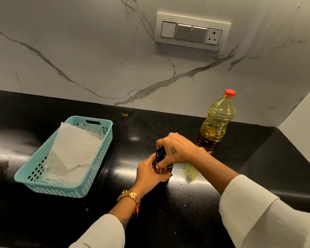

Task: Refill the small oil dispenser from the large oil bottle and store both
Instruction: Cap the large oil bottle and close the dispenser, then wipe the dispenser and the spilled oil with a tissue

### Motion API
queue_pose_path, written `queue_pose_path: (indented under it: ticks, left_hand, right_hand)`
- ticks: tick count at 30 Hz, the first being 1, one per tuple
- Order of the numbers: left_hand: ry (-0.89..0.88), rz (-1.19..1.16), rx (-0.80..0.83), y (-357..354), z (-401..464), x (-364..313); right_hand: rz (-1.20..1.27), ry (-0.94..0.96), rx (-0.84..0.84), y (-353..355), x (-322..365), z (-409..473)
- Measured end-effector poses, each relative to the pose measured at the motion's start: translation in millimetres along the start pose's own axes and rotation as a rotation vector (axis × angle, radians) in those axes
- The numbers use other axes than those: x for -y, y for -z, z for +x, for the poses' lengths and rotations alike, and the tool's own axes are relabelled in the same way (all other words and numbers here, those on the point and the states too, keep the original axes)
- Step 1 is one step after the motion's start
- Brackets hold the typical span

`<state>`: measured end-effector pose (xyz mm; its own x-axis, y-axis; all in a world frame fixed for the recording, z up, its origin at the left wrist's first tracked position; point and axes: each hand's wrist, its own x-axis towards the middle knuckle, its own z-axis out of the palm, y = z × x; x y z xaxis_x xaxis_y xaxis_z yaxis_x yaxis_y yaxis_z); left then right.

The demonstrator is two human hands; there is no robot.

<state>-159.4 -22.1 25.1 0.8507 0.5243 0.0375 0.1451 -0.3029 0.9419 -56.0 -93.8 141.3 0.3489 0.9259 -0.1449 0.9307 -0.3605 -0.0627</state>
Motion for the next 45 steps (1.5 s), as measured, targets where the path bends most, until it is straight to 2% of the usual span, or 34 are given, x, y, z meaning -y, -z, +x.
queue_pose_path:
  ticks: [4,7,9,11,16,23,30,37,40,43,45]
  left_hand:
    - [-0.002,0.001,0.014,0,1,1]
    - [-0.006,0.002,0.017,0,1,3]
    - [-0.005,0.000,0.007,0,2,5]
    - [-0.002,0.001,0.007,0,2,6]
    - [-0.004,0.016,0.013,0,2,5]
    - [-0.013,0.039,0.014,0,2,4]
    - [-0.013,0.054,0.017,1,1,3]
    - [-0.004,0.066,0.019,0,0,2]
    - [-0.007,0.062,0.014,0,-1,2]
    - [-0.009,0.057,0.008,-1,-1,2]
    - [-0.004,0.046,0.012,-1,-2,2]
  right_hand:
    - [0.019,-0.144,-0.046,-6,8,-2]
    - [0.118,-0.162,-0.010,-5,6,-9]
    - [0.264,-0.148,0.023,5,-1,-20]
    - [0.312,-0.101,-0.045,16,-9,-29]
    - [0.219,0.037,-0.192,20,-9,-32]
    - [0.219,0.045,-0.309,1,-10,-33]
    - [0.345,0.054,-0.458,-18,-13,-38]
    - [0.354,0.045,-0.456,-24,-17,-37]
    - [0.568,0.023,-0.411,-17,-20,-42]
    - [0.850,-0.097,-0.559,-14,-32,-48]
    - [0.952,-0.151,-0.640,-15,-38,-53]
